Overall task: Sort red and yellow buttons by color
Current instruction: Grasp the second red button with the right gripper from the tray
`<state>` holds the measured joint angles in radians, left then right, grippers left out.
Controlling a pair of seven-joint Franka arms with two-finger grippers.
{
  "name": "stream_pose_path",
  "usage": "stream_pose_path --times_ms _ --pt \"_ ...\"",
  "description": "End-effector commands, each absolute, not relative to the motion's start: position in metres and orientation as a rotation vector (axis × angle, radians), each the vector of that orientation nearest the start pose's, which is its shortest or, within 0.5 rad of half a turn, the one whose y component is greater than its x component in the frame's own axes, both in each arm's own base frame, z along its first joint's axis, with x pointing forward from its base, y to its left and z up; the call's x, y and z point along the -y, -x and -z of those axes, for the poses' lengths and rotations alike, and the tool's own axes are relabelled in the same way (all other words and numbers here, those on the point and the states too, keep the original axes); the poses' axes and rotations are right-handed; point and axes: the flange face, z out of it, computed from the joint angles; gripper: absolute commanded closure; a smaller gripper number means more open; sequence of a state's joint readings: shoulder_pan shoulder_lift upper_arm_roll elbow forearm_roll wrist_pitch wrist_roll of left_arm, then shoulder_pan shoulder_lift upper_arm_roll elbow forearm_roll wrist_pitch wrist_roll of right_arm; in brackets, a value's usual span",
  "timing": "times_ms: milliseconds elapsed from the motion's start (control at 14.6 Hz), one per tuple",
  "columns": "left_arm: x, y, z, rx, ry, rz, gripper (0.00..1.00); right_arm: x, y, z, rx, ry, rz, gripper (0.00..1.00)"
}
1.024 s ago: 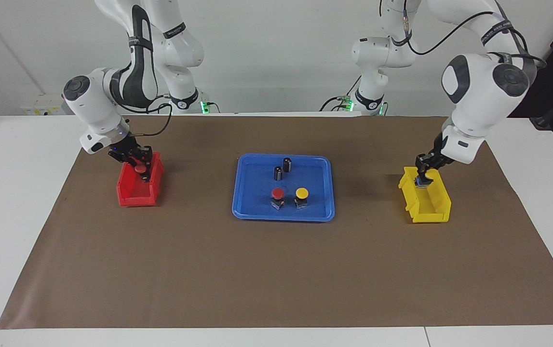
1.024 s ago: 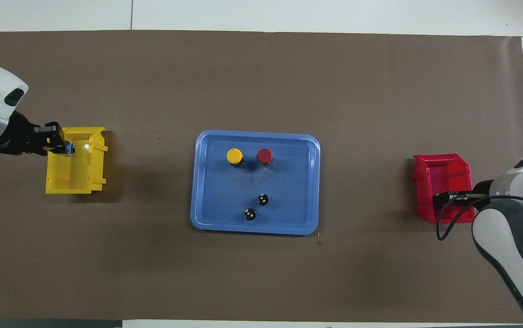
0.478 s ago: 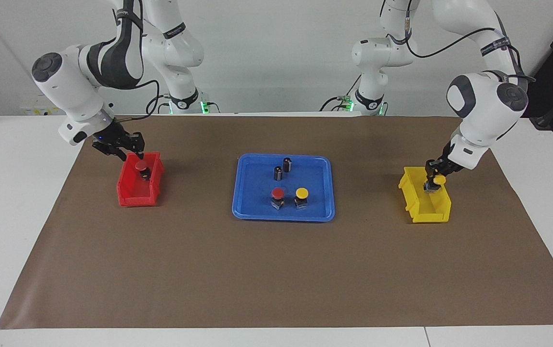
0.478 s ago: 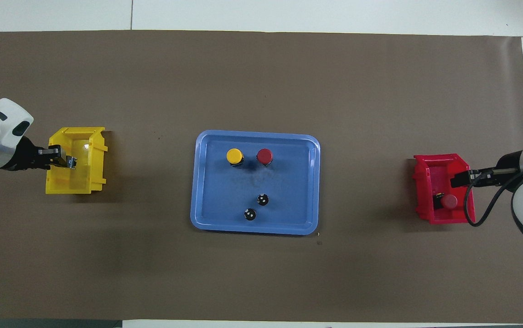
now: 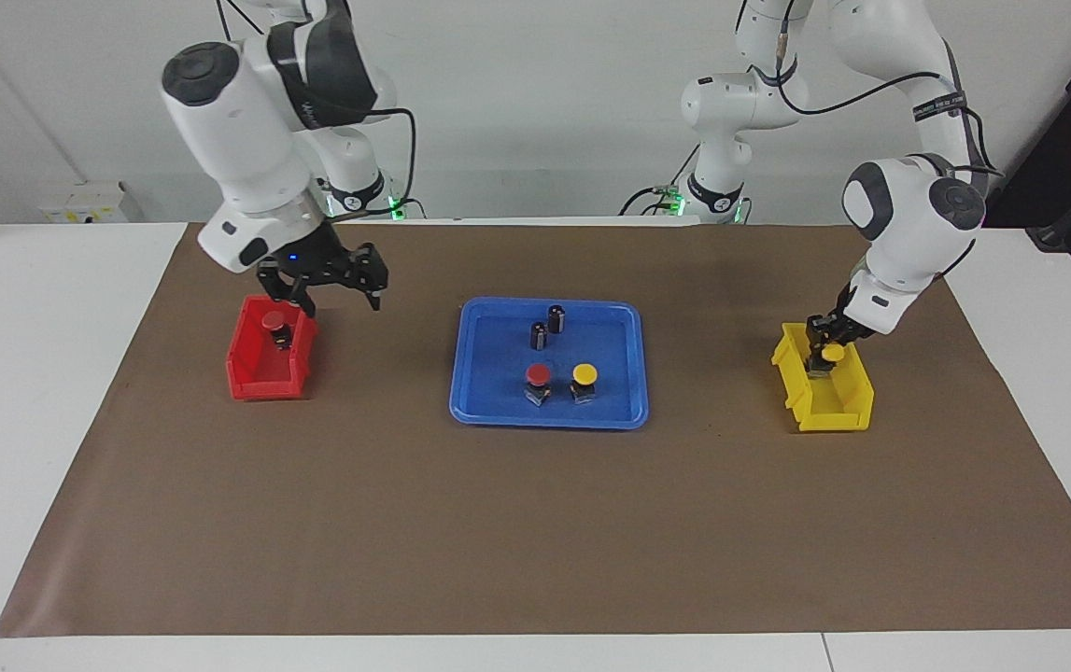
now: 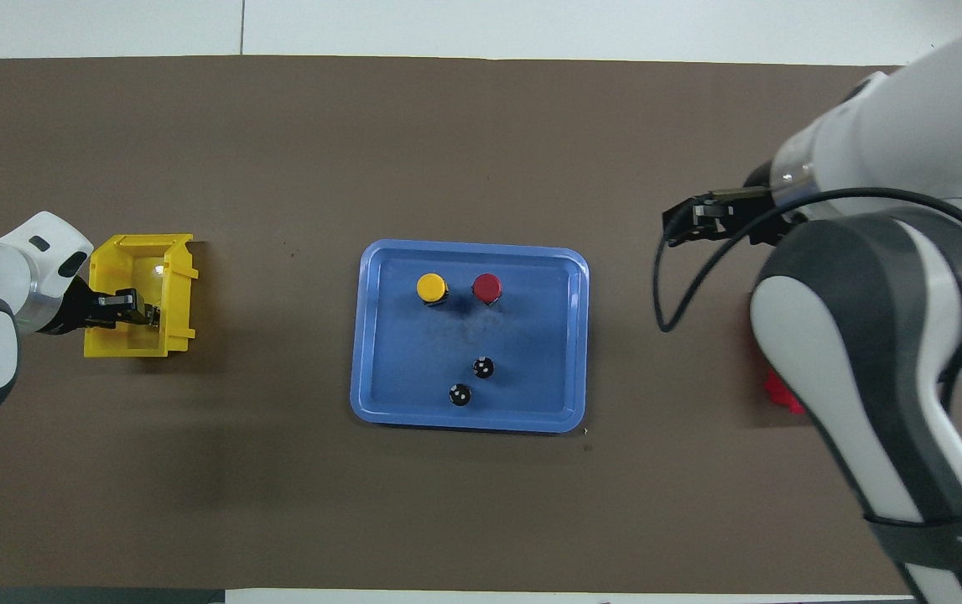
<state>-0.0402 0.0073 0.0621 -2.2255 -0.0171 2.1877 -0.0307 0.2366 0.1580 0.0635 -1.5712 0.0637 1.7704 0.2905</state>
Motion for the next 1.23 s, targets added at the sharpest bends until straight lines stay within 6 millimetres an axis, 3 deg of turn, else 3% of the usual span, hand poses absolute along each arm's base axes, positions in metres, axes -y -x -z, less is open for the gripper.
stream_pose_path --times_ms 0,68,137,205,341,478,683,819,888,1024,1161 --pt "-0.014 -0.511 -0.363 0.073 3.144 -0.039 0.95 -0.272 -0.617 -0.518 -0.089 3.100 0.063 0.01" --pt "-0.013 -0.512 -0.363 0.068 3.144 -0.024 0.83 -0.295 -0.618 -0.502 -0.088 3.096 0.106 0.01" --pt "-0.013 -0.512 -0.363 0.070 3.144 -0.029 0.65 -0.317 -0.616 -0.483 -0.077 3.108 0.160 0.00" --pt "-0.013 -0.512 -0.364 0.071 3.144 -0.031 0.55 -0.339 -0.608 -0.448 -0.056 3.142 0.157 0.01" --pt "-0.013 -0.514 -0.366 0.068 3.144 -0.027 0.47 -0.358 -0.603 -0.419 -0.020 3.161 0.172 0.01" --pt "-0.013 -0.515 -0.367 0.070 3.144 -0.022 0.43 -0.362 -0.600 -0.407 -0.015 3.166 0.157 0.01" --pt "-0.014 -0.521 -0.384 0.075 3.144 -0.012 0.41 -0.369 -0.581 -0.370 -0.029 3.136 0.173 0.04" --pt "-0.017 -0.528 -0.420 0.079 3.145 -0.058 0.41 -0.372 -0.570 -0.361 -0.086 3.133 0.165 0.05" --pt "-0.020 -0.534 -0.443 0.086 3.145 -0.077 0.35 -0.375 -0.565 -0.360 -0.074 3.136 0.159 0.05" --pt "-0.017 -0.537 -0.494 0.063 3.145 -0.087 0.00 -0.377 -0.561 -0.358 -0.069 3.138 0.149 0.05" --pt "-0.009 -0.537 -0.539 -0.013 3.069 -0.108 0.00 -0.377 -0.559 -0.357 -0.072 3.145 0.130 0.05"
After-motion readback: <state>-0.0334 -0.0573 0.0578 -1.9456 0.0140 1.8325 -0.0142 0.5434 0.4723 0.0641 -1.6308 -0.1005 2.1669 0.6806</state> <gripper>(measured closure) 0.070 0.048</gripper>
